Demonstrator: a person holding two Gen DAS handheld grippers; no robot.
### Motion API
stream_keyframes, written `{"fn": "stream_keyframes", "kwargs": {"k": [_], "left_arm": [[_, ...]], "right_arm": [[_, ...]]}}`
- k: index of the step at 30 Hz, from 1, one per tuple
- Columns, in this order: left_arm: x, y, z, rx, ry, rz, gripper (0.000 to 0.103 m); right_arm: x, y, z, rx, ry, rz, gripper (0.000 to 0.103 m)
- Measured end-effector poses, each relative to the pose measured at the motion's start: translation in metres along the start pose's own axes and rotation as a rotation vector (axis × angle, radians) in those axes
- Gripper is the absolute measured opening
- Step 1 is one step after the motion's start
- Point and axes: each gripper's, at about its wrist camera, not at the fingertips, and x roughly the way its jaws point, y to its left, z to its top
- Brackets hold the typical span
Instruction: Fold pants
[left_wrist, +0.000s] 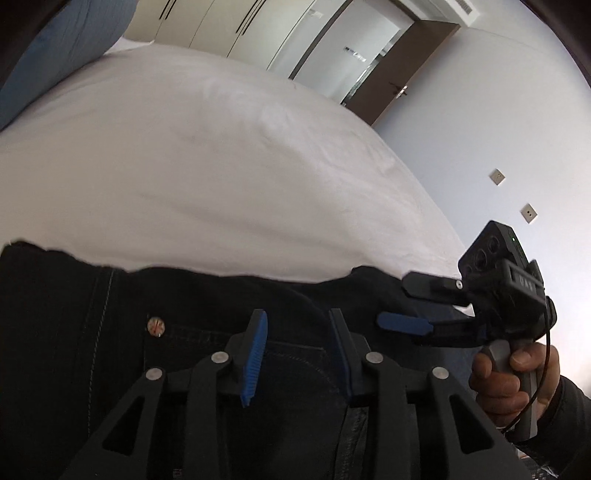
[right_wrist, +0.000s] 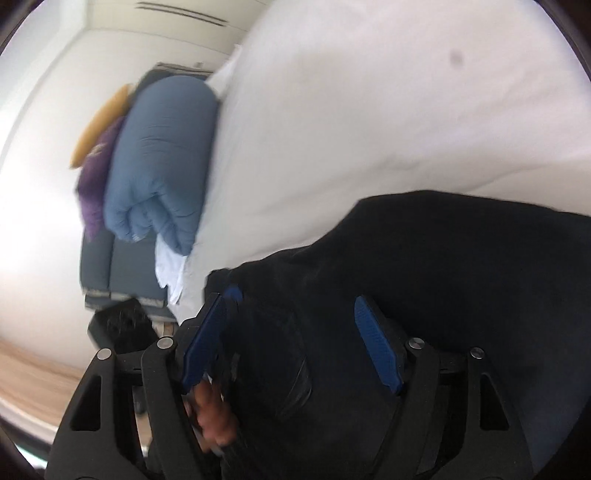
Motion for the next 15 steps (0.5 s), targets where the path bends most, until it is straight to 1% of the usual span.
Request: {"fn": "stream_keyframes", "kwargs": {"k": [1, 2, 3, 4, 5, 6, 7, 8, 9, 10, 11, 12, 13, 14, 15], "left_arm": [[0.007, 0.009, -0.006, -0.021, 0.006, 0.001, 0.032], [0.009, 0.019, -0.009, -0.038, 0.005, 0.004, 0.015], [0.007, 0.029, -0.012, -0.072, -0.004, -0.004, 0.004], [0.005, 0.035, -0.013, -0.103, -0.013, -0.022, 0.002], [0.004, 0.039, -0.013, -0.118, -0.021, -0.034, 0.002], [0.003, 0.038, -0.014, -0.111, -0.023, -0.030, 0.002], [0.003, 0.036, -0.016, -0.099, -0.025, -0.024, 0.002], [0.004, 0.034, -0.018, -0.090, -0.028, -0.018, 0.002], [0.004, 0.033, -0.019, -0.086, -0.033, -0.013, 0.002], [0.003, 0.033, -0.020, -0.087, -0.041, -0.012, 0.002], [0.002, 0.033, -0.022, -0.086, -0.045, -0.011, 0.002], [0.004, 0.031, -0.022, -0.084, -0.048, -0.007, 0.002], [0.002, 0.030, -0.024, -0.079, -0.051, -0.003, 0.002], [0.002, 0.028, -0.025, -0.071, -0.053, 0.003, 0.002], [0.005, 0.023, -0.025, -0.066, -0.053, 0.009, 0.002]], "right_arm": [[0.022, -0.002, 0.009, 0.015, 0.010, -0.007, 0.070], [0.048, -0.004, 0.013, 0.027, 0.007, -0.015, 0.067], [0.069, -0.012, 0.015, 0.036, -0.010, -0.004, 0.054], [0.069, -0.015, 0.032, 0.039, -0.063, -0.022, 0.038], [0.076, -0.023, 0.057, 0.065, -0.128, -0.083, 0.035], [0.090, -0.030, 0.066, 0.117, -0.186, -0.089, 0.032], [0.085, -0.035, 0.075, 0.181, -0.236, -0.078, 0.033], [0.077, -0.034, 0.080, 0.215, -0.269, -0.058, 0.038], [0.067, -0.019, 0.080, 0.163, -0.284, -0.040, 0.038], [0.075, 0.000, 0.084, 0.091, -0.275, -0.020, 0.039], [0.084, 0.021, 0.076, 0.044, -0.236, 0.006, 0.044], [0.104, 0.040, 0.065, 0.021, -0.165, 0.032, 0.053], [0.135, 0.057, 0.057, -0.004, -0.101, 0.043, 0.053], [0.168, 0.071, 0.046, -0.034, -0.031, 0.031, 0.053], [0.194, 0.082, 0.034, -0.039, 0.010, 0.016, 0.053]]}}
